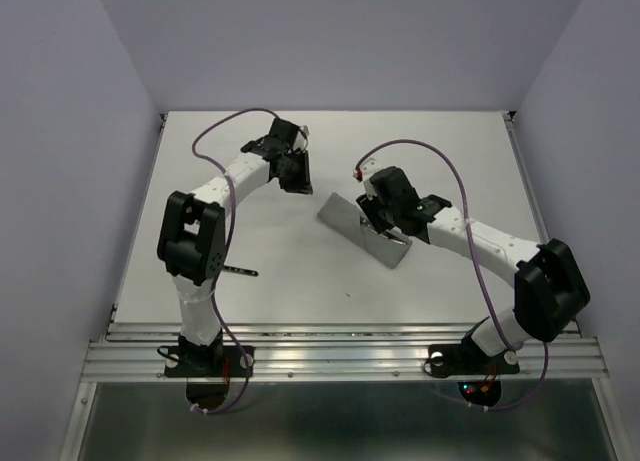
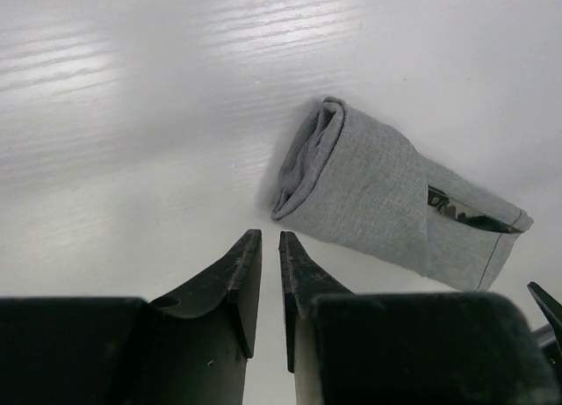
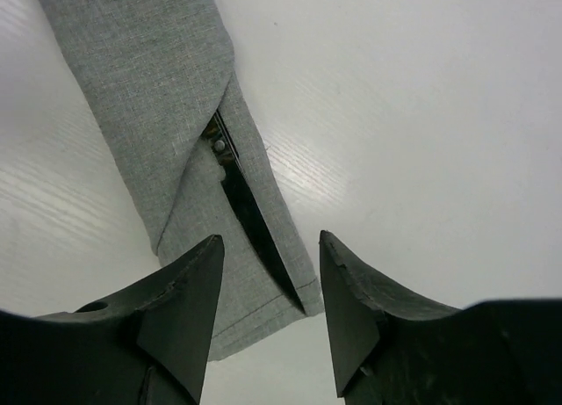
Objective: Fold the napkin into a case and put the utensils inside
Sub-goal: Stuff the knife into the folded napkin, then move the fork to the corner of the board.
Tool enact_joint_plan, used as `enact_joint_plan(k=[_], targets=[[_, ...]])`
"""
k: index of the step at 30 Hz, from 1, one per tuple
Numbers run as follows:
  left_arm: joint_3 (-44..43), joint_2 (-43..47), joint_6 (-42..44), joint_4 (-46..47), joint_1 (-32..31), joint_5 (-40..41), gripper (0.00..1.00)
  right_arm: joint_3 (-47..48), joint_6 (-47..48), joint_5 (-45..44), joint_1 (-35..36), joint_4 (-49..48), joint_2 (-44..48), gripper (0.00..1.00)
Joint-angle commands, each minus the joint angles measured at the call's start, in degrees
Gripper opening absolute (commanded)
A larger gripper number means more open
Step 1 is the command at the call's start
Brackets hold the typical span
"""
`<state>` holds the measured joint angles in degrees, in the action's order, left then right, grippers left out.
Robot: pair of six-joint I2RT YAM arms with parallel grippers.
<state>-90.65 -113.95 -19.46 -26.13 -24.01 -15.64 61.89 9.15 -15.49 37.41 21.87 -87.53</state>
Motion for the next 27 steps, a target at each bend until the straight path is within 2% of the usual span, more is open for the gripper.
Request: enact_joint_plan(k=[1,5,7,9,12,20,22,27], targets=[[6.8,13.1,-2.9,-1.8,3.2,9.8,0.27,-3.9,-11.7,-2.4,-0.4,-4.4,6.9,0.55],[16.6,22.1,-9.3,-3.7,8.0,18.2,0.42,-8.0,-16.8,-0.2,-0.4,-7.9,12.0,0.58],[23.1,27.7,-14.3,-5.0,10.0,22.5,0.55,-10.2,-18.2,1.7,-0.4,-10.3,14.0,0.61],[28.5,31.2,-20.0,-6.2,12.4,26.2,0.63,-11.4,-18.6,4.7,-0.4,-12.9,14.8,0.64],[33.5,35.7,-23.8,-7.8,14.1,26.3,0.64,-12.6,-19.2,8.5,-0.4,-14.5,14.8,0.66],[40.8,36.5,-34.5,-12.3,14.1,24.8,0.64,-12.4,-18.8,13.2,-0.4,-14.5,13.3,0.67],[42.8,37.0,-35.7,-12.1,13.9,22.9,0.66,-12.6,-18.4,13.6,-0.4,-14.6,13.3,0.68],[45.2,37.8,-39.4,-12.4,8.3,22.1,0.77,-11.8,-17.7,14.2,-0.4,-14.7,11.8,0.68]])
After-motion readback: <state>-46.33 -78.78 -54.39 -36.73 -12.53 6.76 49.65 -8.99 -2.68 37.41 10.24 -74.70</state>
